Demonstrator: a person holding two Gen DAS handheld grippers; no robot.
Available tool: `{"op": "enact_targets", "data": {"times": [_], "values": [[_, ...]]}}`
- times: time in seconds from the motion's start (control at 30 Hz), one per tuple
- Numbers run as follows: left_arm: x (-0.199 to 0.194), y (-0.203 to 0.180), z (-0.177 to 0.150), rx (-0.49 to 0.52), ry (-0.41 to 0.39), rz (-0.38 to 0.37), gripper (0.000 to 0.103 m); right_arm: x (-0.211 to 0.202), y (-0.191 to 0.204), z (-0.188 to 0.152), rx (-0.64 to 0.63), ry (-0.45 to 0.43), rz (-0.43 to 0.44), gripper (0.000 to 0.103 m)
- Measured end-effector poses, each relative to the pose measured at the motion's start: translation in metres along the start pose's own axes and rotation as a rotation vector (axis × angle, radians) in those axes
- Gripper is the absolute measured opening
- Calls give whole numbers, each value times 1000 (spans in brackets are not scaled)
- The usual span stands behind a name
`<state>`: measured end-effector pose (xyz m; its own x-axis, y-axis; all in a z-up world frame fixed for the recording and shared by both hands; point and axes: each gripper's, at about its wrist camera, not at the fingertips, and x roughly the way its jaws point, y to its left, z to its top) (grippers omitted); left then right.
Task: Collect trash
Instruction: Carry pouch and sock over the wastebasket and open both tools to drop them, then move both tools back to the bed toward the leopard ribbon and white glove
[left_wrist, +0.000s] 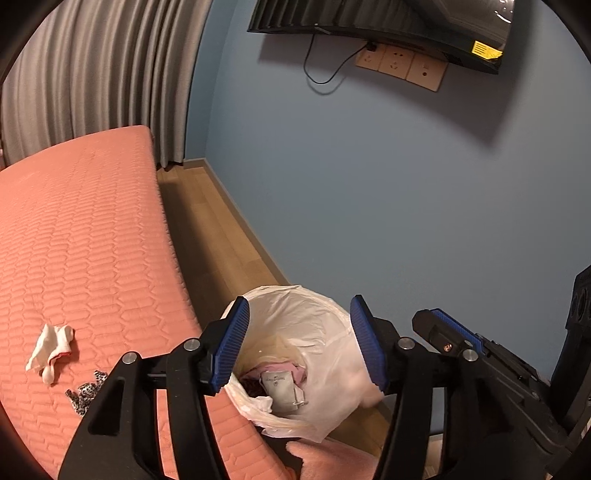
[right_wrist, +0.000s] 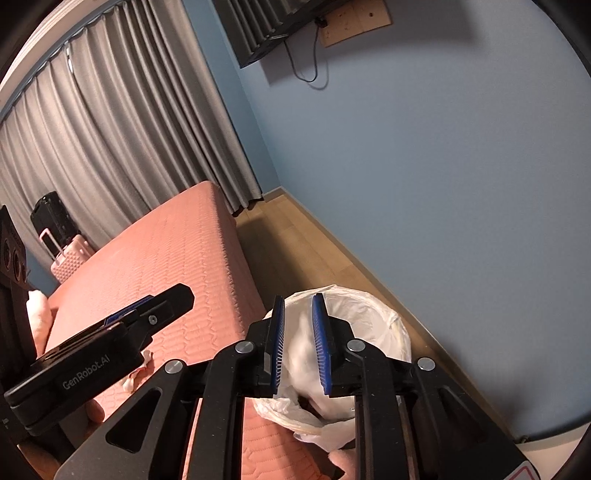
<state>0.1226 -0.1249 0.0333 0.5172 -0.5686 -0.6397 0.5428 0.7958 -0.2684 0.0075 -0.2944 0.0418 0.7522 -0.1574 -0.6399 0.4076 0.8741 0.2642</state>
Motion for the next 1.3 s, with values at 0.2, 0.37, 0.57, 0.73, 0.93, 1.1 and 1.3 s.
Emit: {"op": "enact_targets", "data": {"times": [0.2,0.37,0.57,0.73,0.93,1.1,1.3], "values": [[-6,8,-5,-10,-10,27,56,5,11,-3,-22,18,3,22],[-13,22,-10,-38,-11,53,56,5,23,-5,-34,27,6,29],[-28,39,-16,-76,-25,84,56,0,38,-9,-59,25,28,30],[-41,58,-26,-109,-43,122,61,-3,55,-12,-86,23,49,31],[-54,82,-37,-153,-51,159,61,-6,79,-25,-130,37,78,34],[-60,104,-46,-185,-54,194,62,1,102,-37,-172,67,97,38],[-66,142,-63,-253,-44,248,66,13,128,-54,-201,107,120,44]]}}
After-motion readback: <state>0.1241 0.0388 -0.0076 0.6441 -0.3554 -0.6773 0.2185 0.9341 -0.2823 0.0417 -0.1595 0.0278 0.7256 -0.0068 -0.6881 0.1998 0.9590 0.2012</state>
